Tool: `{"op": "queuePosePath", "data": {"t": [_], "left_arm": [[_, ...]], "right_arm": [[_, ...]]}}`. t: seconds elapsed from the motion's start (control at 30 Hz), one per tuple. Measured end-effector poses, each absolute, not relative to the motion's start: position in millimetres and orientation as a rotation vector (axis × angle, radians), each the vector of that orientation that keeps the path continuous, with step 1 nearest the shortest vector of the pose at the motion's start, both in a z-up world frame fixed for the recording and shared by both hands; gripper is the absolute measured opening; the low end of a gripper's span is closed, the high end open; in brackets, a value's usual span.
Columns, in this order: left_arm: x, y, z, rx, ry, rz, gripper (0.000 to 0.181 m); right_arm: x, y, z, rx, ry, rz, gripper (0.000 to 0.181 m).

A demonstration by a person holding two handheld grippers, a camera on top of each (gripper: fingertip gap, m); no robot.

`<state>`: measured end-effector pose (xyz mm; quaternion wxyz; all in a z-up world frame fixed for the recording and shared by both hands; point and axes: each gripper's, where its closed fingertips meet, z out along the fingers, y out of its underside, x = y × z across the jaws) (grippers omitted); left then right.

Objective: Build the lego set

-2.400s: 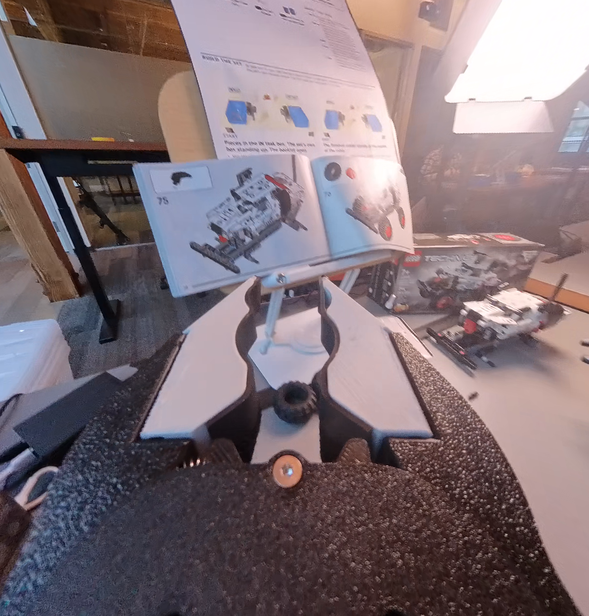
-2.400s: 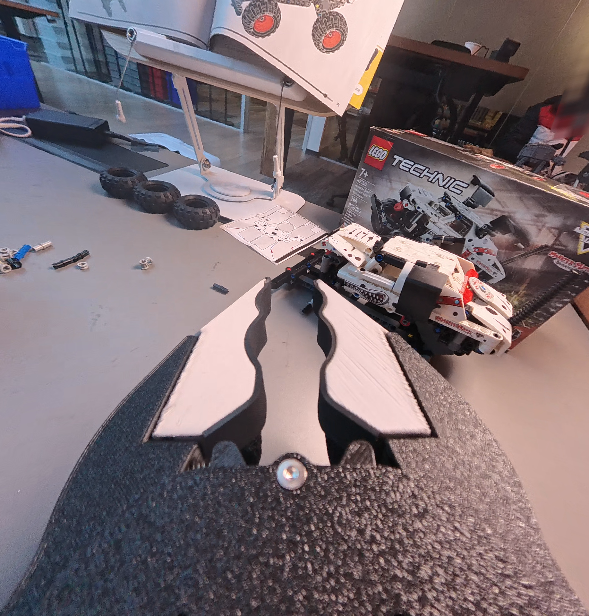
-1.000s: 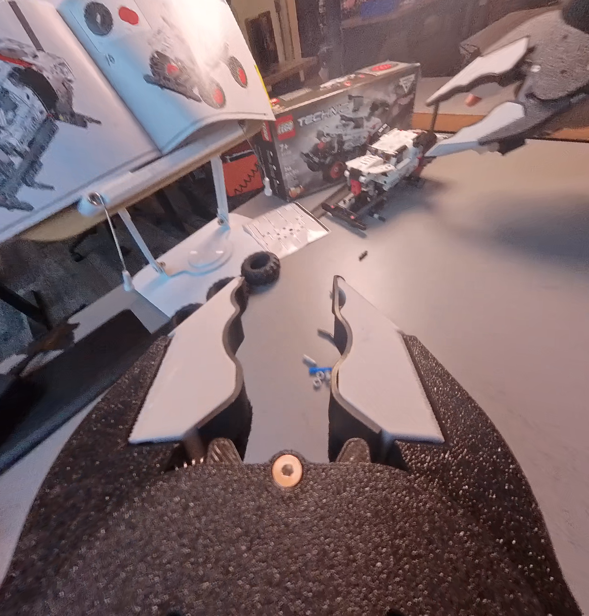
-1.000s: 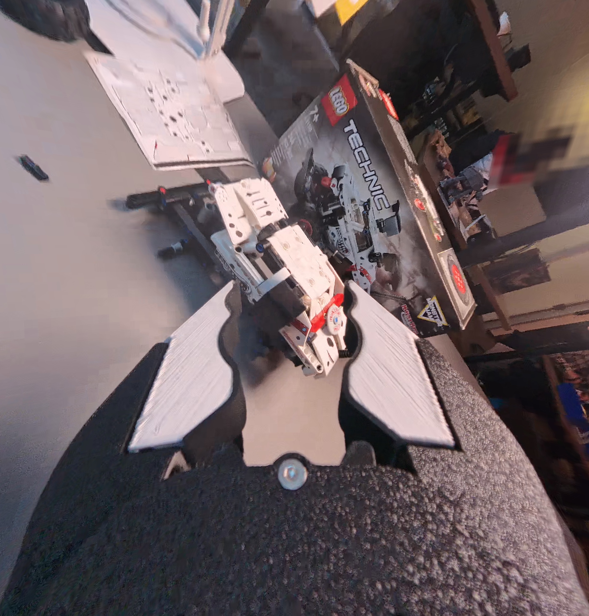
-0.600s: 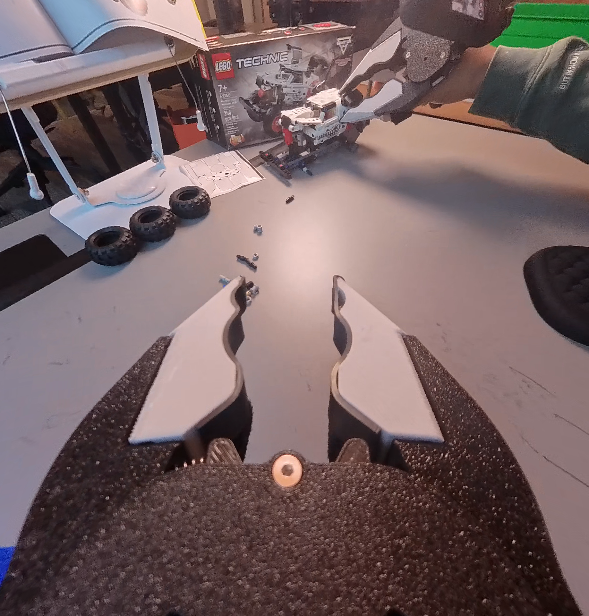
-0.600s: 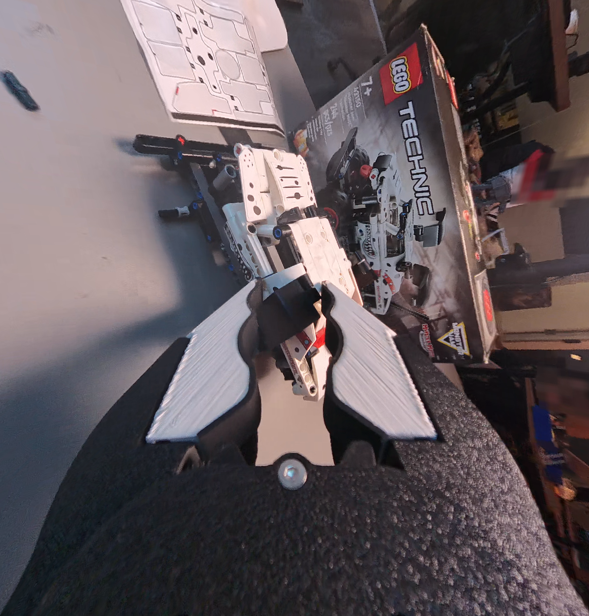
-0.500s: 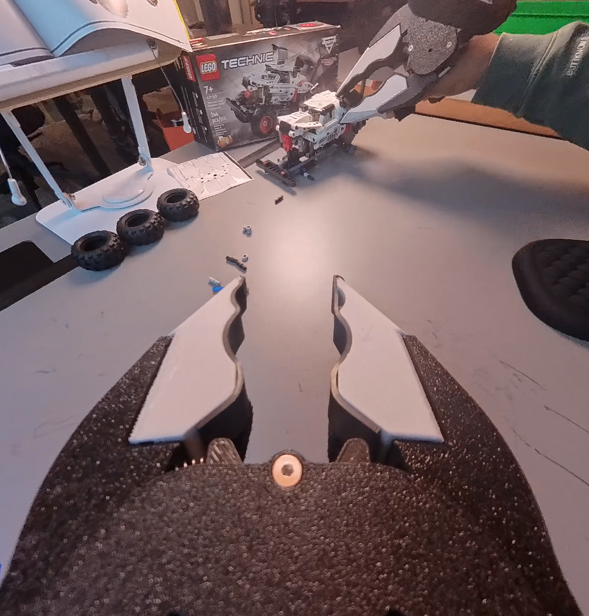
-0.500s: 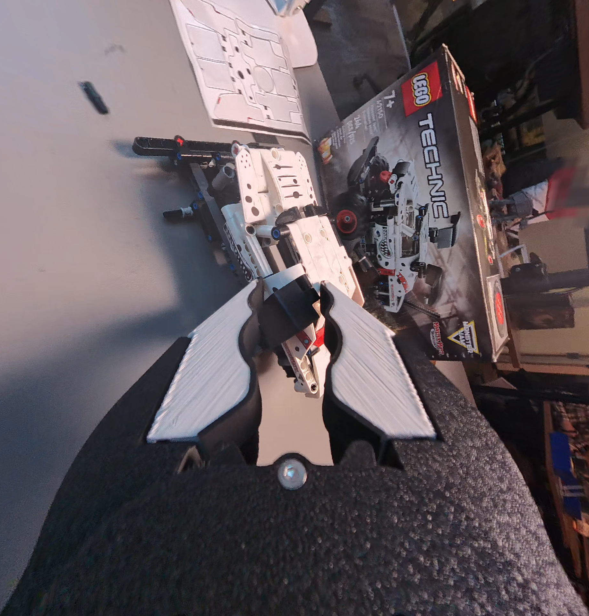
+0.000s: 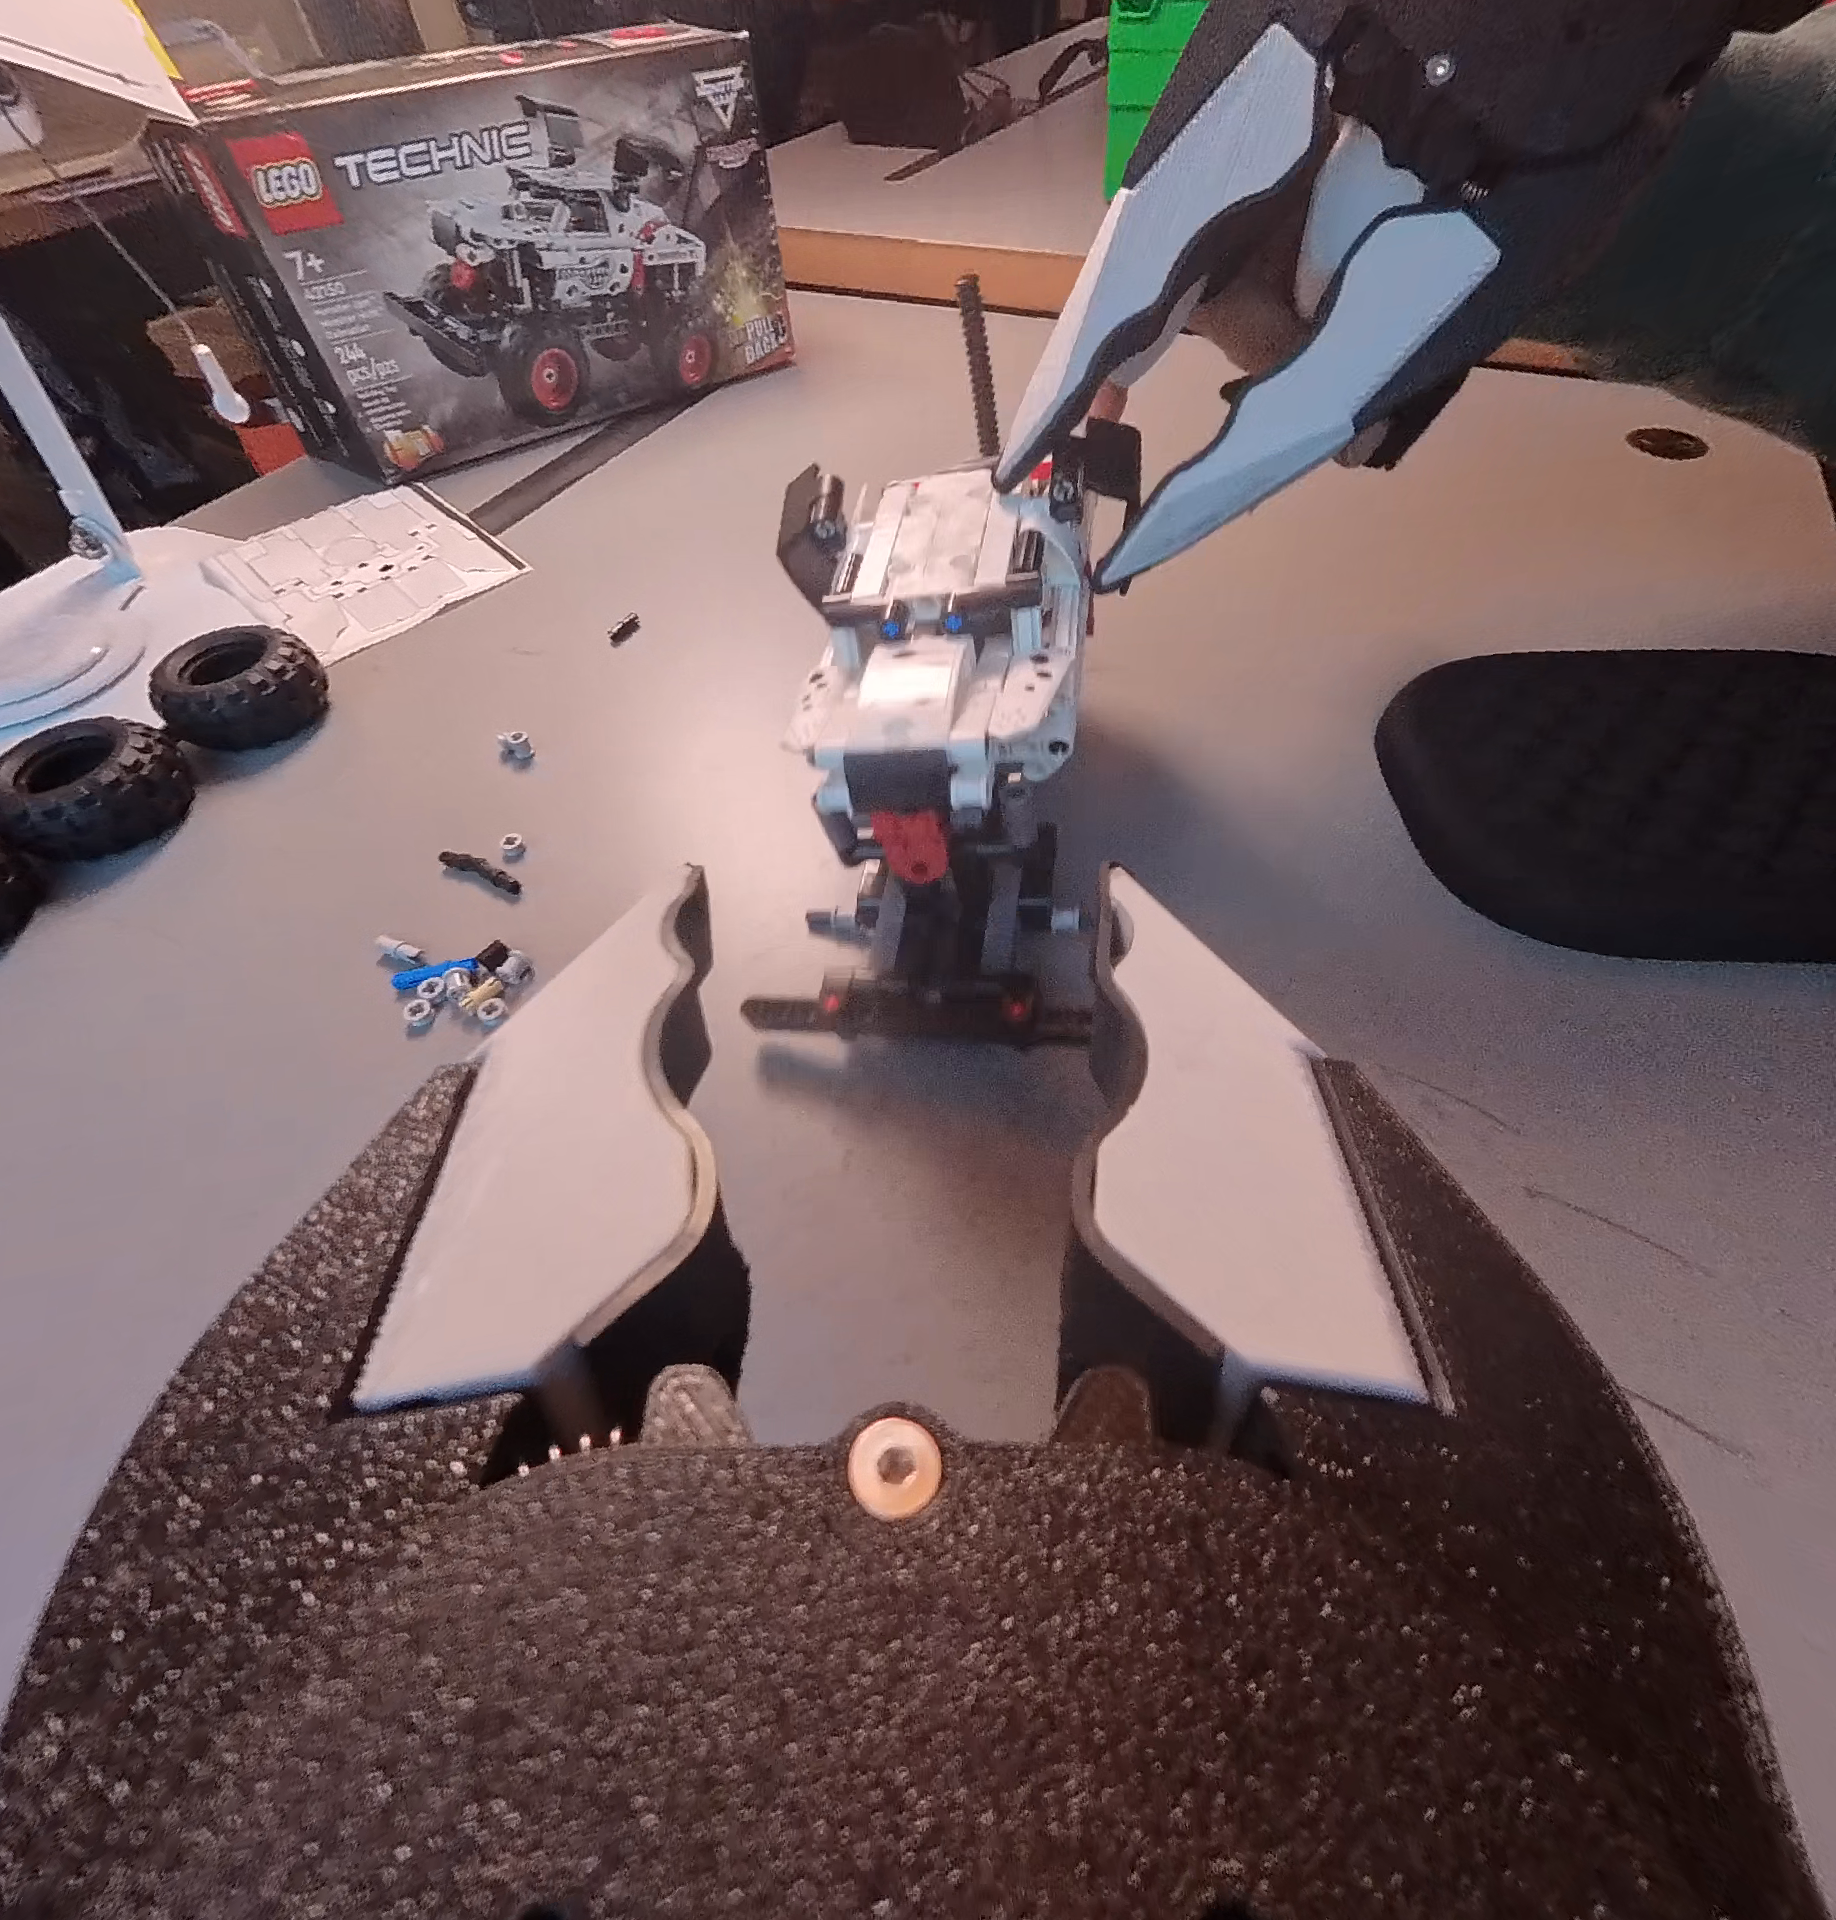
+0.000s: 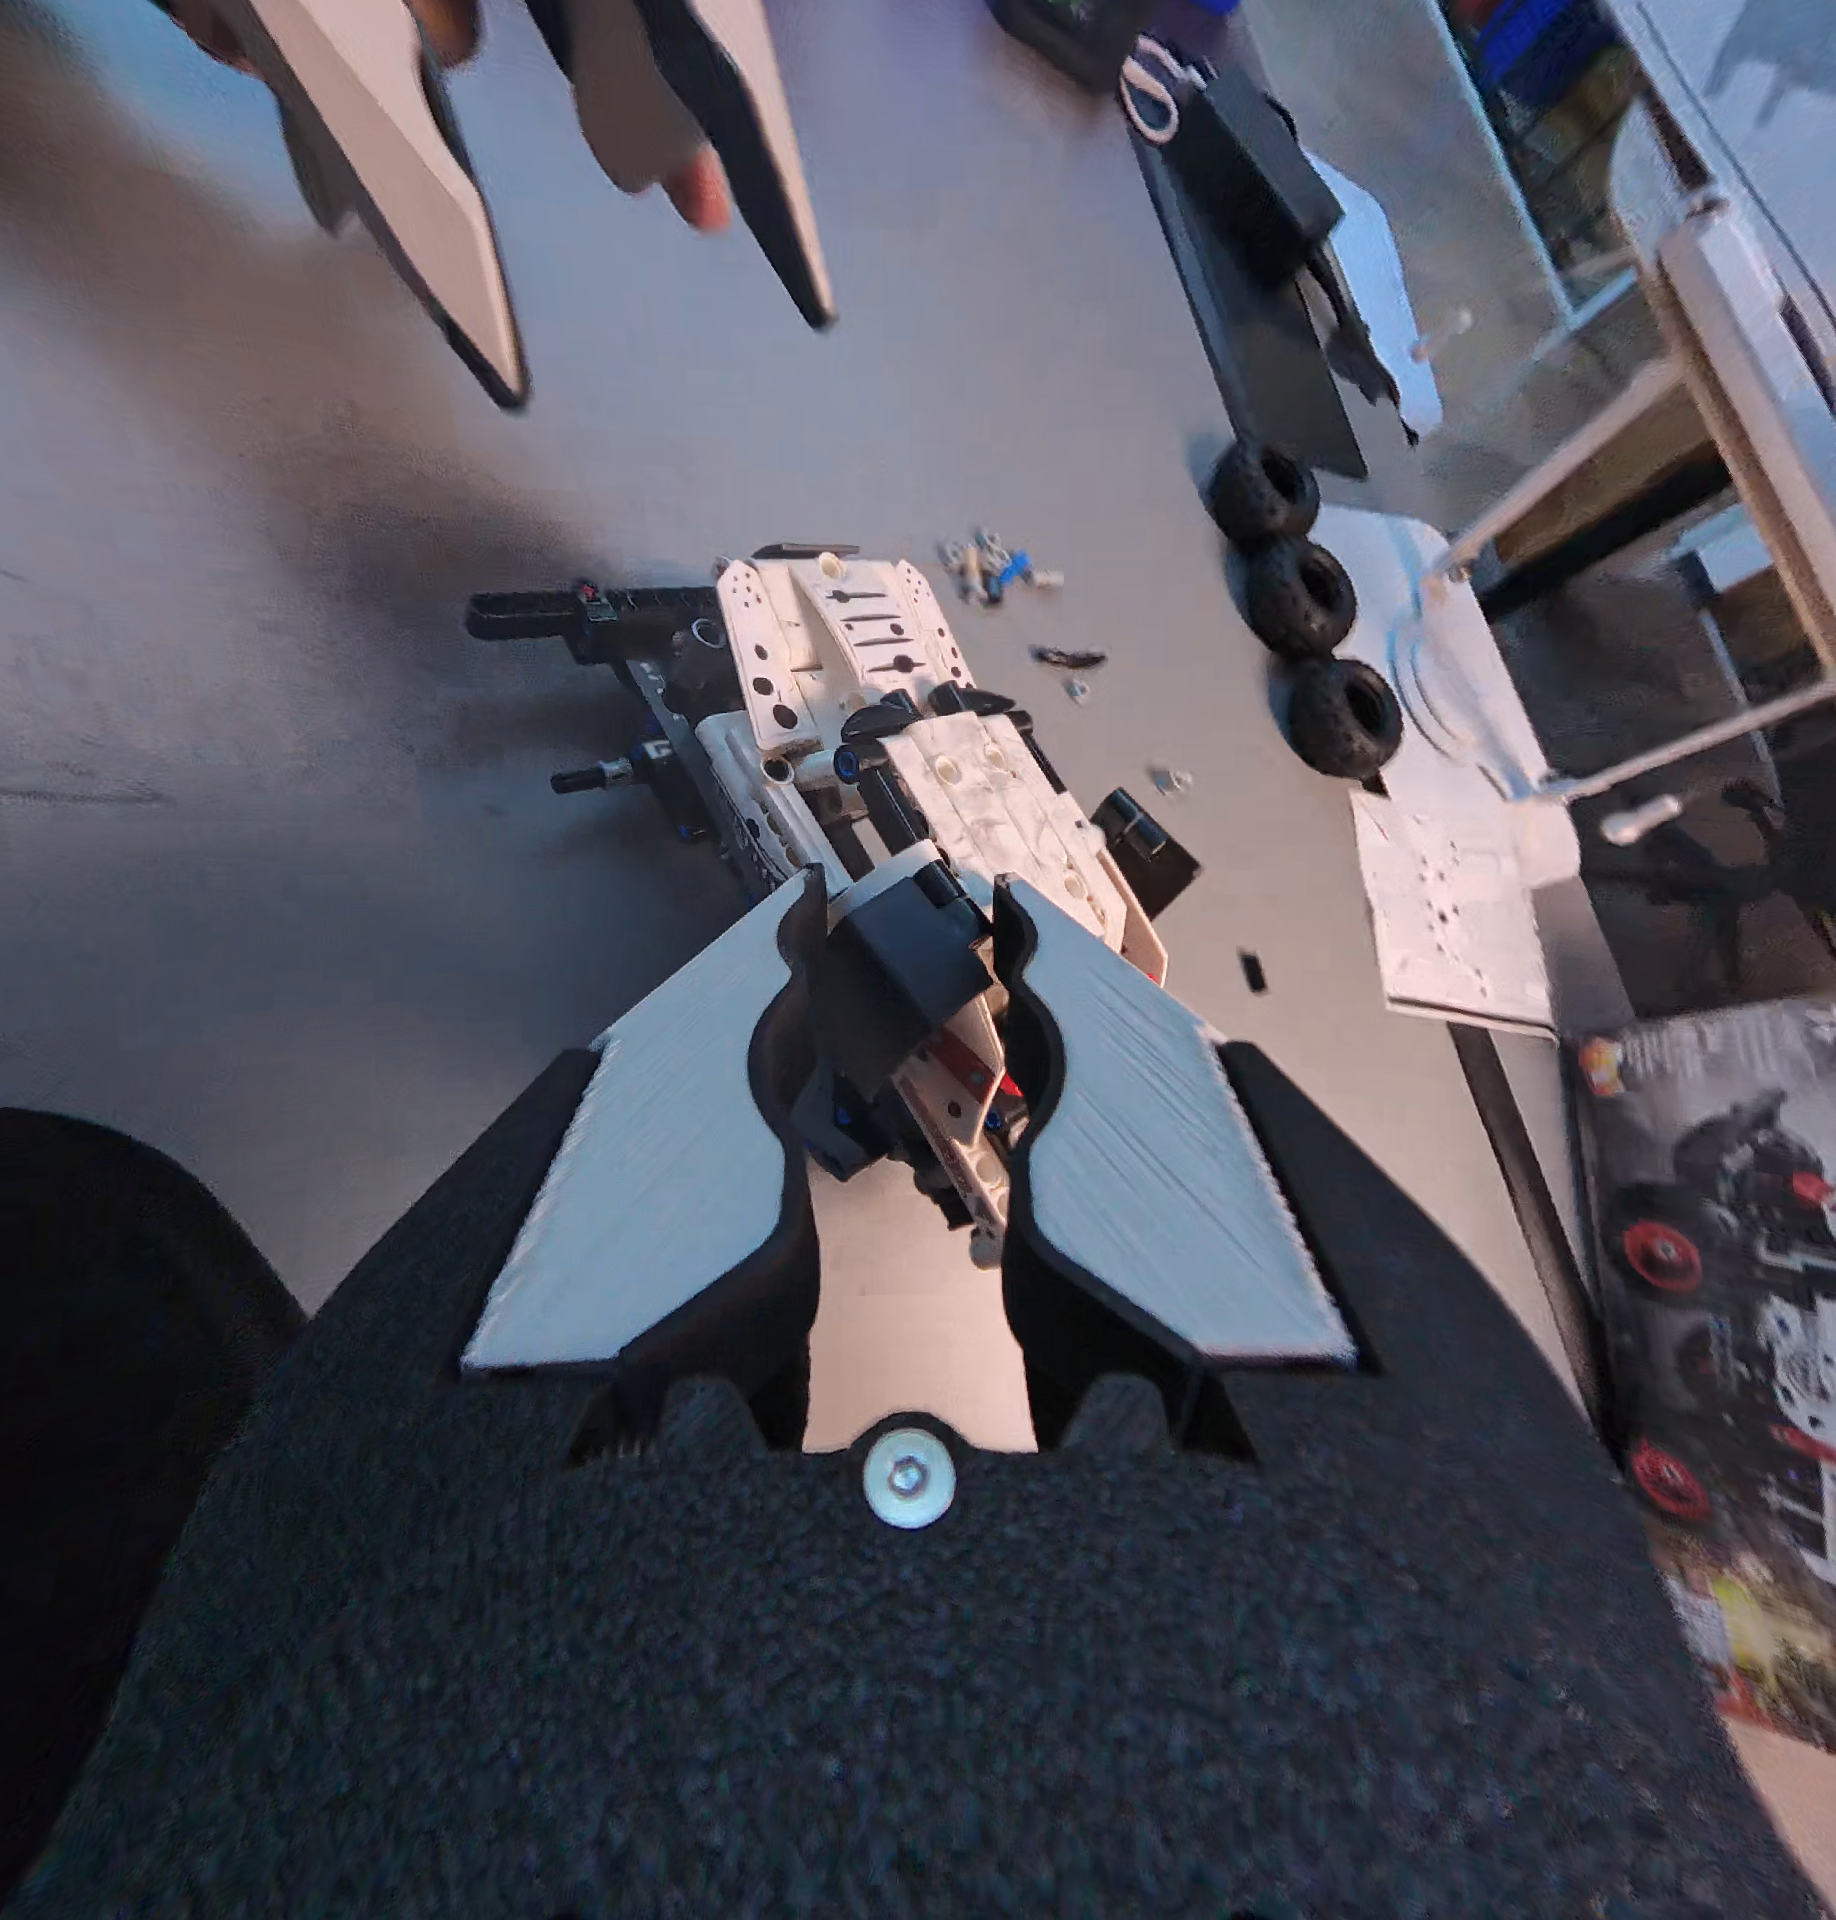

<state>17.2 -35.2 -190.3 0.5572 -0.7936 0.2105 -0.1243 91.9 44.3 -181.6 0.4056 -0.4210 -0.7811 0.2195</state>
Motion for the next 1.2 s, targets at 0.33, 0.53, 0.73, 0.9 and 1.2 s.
{"op": "queuePosePath", "data": {"t": [0.33, 0.53, 0.73, 0.9, 1.2], "left_arm": [[2.7, -35.5, -219.3, -2.025, 0.480, -0.233, 0.076], [1.1, -33.5, -220.2, -2.042, 0.430, -0.168, 0.077], [6.5, -34.5, -213.4, -2.036, 0.430, -0.179, 0.092], [9.6, -20.8, -211.7, -2.059, 0.416, -0.209, 0.089], [10.6, -17.8, -218.1, -2.087, 0.402, -0.151, 0.079]], "right_arm": [[31.0, -17.2, -186.7, -0.896, -1.878, 0.738, 0.031], [38.0, -4.0, -185.8, -1.088, -1.729, 0.726, 0.033], [39.5, -2.5, -187.3, -1.187, -1.634, 0.720, 0.027], [38.8, -4.0, -186.8, -1.246, -1.563, 0.737, 0.026], [43.6, 2.1, -187.8, -1.392, -1.395, 0.742, 0.023]]}}
